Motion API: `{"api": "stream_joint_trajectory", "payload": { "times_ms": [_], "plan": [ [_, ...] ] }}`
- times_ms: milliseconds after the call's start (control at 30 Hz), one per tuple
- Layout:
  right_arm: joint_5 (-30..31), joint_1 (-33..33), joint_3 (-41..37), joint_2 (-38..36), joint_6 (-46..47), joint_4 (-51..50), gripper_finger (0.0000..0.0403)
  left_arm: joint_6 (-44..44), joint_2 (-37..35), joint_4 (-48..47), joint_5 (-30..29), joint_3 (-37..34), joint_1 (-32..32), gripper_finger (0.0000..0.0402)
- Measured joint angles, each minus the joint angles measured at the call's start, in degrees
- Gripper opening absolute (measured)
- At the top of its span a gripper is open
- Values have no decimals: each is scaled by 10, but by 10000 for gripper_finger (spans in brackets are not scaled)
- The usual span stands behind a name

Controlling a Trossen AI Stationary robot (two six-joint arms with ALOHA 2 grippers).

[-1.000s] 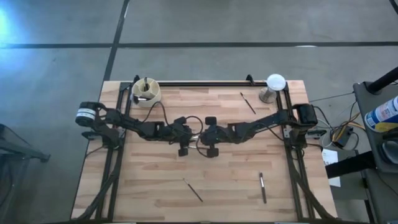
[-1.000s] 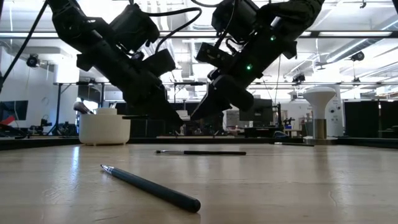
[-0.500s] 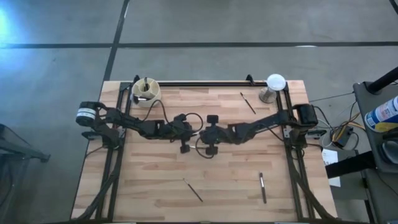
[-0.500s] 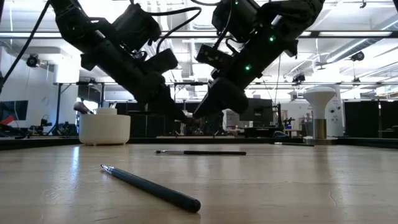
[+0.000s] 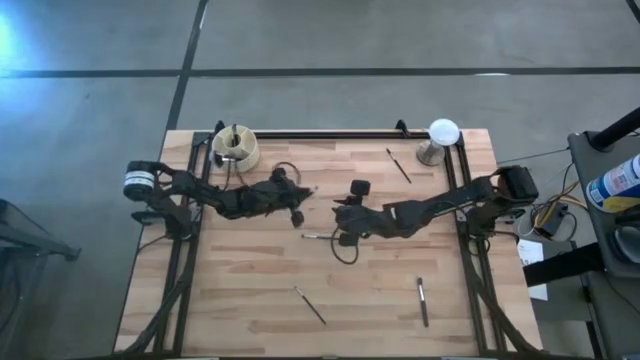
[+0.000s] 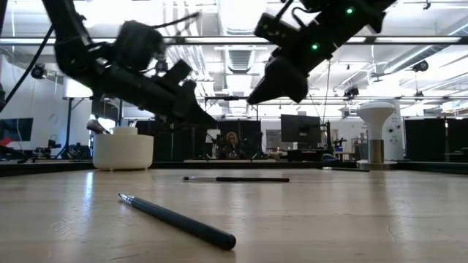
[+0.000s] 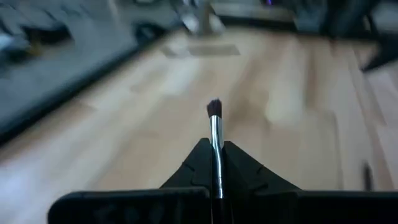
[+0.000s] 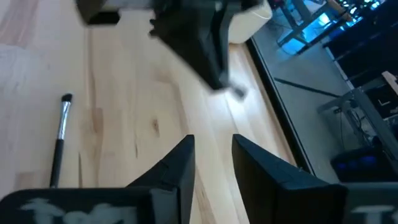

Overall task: Put items in baskets/containers
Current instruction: Put the eyeshadow brush into the organizer

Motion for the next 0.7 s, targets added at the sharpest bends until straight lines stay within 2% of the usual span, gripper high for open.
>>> {"api": "stream_joint_trajectory", "payload": {
  "times_ms": [167, 333, 433, 533, 600, 700],
  "plan": [
    [0, -1, -42, -40, 9, 7, 76, 11, 0, 233, -15, -85, 16, 16],
    [0, -5, -87, -69, -2, 73, 33, 84, -2, 433, -53, -143, 34, 16],
    [-2, -5, -107, -84, -16, 107, 13, 123, -12, 430, -66, -140, 61, 16],
    [-4, -5, -112, -91, -17, 109, 9, 121, -9, 429, -52, -121, 96, 16],
    [-5, -5, -111, -90, -16, 112, 9, 108, -9, 429, -9, -110, 112, 16],
    [-35, -8, -114, -85, -13, 135, 9, 103, -9, 430, 90, -101, 110, 16]
  ]
}}
